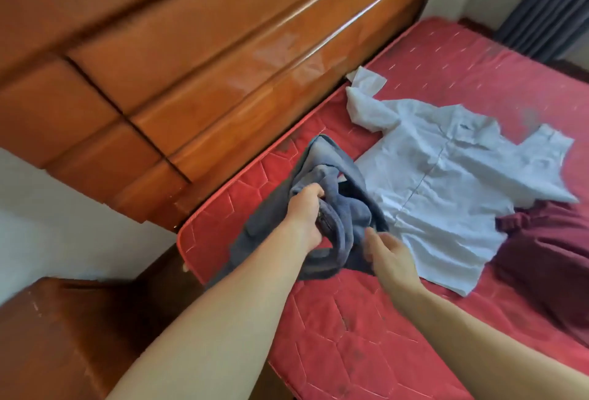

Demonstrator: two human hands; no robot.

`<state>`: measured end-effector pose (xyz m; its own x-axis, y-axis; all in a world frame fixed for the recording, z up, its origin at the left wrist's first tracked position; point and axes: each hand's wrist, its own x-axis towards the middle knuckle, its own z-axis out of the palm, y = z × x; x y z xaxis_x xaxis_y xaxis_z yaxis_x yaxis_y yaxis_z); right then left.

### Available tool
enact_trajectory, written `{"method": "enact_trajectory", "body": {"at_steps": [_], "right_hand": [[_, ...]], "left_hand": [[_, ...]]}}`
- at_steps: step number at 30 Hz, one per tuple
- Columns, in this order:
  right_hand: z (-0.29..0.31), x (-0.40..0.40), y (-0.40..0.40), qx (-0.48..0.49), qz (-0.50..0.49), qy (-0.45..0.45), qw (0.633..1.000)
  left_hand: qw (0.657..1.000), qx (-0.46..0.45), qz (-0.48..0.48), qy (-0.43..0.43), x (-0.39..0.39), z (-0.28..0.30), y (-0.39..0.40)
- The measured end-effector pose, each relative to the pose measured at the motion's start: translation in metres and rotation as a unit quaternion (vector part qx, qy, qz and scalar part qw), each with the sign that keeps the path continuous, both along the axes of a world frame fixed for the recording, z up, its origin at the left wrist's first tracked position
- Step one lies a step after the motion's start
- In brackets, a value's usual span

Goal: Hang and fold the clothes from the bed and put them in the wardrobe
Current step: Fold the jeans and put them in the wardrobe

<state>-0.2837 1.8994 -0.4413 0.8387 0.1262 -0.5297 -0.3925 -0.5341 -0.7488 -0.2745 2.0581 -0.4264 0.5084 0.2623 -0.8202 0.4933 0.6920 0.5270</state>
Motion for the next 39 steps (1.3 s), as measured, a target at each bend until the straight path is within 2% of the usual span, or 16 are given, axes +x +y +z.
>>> {"method": "enact_trajectory", "body": {"at_steps": [4, 8, 11, 15, 17, 19, 21, 23, 24, 26, 28, 31, 32, 33, 36, 39], "right_hand": [[0.032, -0.001, -0.101, -0.069, -0.051, -0.015, 0.996], [0.095, -0.016, -0.193, 0.063, -0.121, -0.022, 0.99], [0.135, -0.012, -0.256, 0.15, -0.091, -0.042, 0.984], [0.215, -0.015, -0.323, 0.266, -0.091, 0.013, 0.96], [0.253, -0.02, -0.348, 0.294, -0.095, -0.052, 0.95], [0.286, -0.034, -0.367, 0.311, -0.139, -0.113, 0.933], [0.304, -0.044, -0.39, 0.272, -0.183, -0.169, 0.929], [0.317, -0.056, -0.414, 0.246, -0.241, -0.182, 0.921], [0.321, -0.06, -0.424, 0.247, -0.268, -0.181, 0.913], [0.326, -0.074, -0.44, 0.232, -0.321, -0.177, 0.901], [0.329, -0.089, -0.45, 0.205, -0.355, -0.194, 0.891], [0.33, -0.111, -0.459, 0.167, -0.366, -0.214, 0.89], [0.328, -0.116, -0.463, 0.16, -0.378, -0.216, 0.886], [0.328, -0.123, -0.466, 0.16, -0.391, -0.216, 0.88], [0.329, -0.145, -0.479, 0.224, -0.396, -0.191, 0.87], [0.342, -0.165, -0.499, 0.304, -0.368, -0.192, 0.857]], "left_hand": [[0.991, -0.012, -0.04, -0.123, 0.008, 0.111, -0.077], [0.955, -0.018, -0.138, -0.262, -0.015, 0.22, -0.175], [0.921, 0.032, -0.191, -0.337, -0.037, 0.289, -0.239], [0.909, 0.091, -0.211, -0.348, -0.054, 0.342, -0.296], [0.897, 0.117, -0.263, -0.337, -0.052, 0.346, -0.313], [0.873, 0.209, -0.332, -0.29, -0.049, 0.34, -0.328], [0.819, 0.335, -0.409, -0.222, -0.05, 0.328, -0.341], [0.713, 0.448, -0.512, -0.171, -0.055, 0.314, -0.356], [0.656, 0.474, -0.567, -0.153, -0.06, 0.308, -0.364], [0.591, 0.476, -0.637, -0.132, -0.072, 0.297, -0.381], [0.539, 0.501, -0.666, -0.124, -0.083, 0.285, -0.397], [0.397, 0.658, -0.631, -0.109, -0.097, 0.272, -0.414], [0.37, 0.684, -0.614, -0.135, -0.101, 0.272, -0.418], [0.367, 0.674, -0.613, -0.19, -0.102, 0.271, -0.423], [0.376, 0.495, -0.696, -0.359, -0.109, 0.272, -0.444], [0.27, 0.493, -0.732, -0.386, -0.12, 0.259, -0.469]]}}
